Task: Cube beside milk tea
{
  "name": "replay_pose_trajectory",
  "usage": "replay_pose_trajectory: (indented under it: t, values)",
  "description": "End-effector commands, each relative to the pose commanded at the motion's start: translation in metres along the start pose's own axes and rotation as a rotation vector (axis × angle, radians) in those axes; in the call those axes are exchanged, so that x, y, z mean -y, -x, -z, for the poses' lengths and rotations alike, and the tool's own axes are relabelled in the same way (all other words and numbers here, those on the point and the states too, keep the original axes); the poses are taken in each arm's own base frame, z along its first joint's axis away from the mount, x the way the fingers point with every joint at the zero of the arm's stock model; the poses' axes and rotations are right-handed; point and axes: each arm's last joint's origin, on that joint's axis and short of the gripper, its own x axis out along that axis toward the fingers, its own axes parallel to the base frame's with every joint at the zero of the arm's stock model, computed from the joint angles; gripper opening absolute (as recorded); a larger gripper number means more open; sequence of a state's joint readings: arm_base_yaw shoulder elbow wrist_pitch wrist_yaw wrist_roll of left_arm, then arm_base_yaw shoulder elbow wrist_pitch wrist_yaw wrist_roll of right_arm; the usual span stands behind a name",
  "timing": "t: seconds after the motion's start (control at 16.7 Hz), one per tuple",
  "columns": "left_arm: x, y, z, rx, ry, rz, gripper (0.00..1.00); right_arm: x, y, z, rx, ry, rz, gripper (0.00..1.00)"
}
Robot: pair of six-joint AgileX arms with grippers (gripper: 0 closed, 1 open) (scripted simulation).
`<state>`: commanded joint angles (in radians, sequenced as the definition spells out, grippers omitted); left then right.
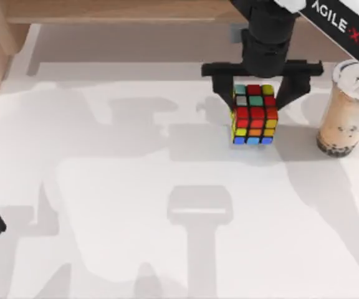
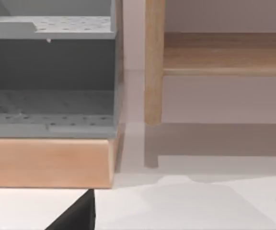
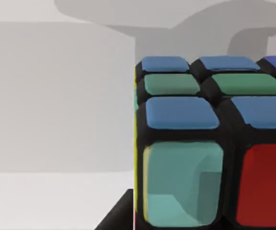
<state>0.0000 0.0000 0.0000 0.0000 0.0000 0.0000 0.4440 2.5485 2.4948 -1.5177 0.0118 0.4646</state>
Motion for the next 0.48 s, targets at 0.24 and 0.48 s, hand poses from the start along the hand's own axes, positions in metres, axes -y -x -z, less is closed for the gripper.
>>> replay_pose_trajectory:
  t: [0.24,0.48]
  values:
    - [0.0,0.0,0.0,0.0,0.0,0.0,1.0,0.0002,-0.0017,-0.0002,-0.004,-0.003,0.005,0.0]
    - [0.0,0.0,0.0,0.0,0.0,0.0,1.0,-0.0013,-0.0019,0.0004,-0.004,0.001,0.0,0.0]
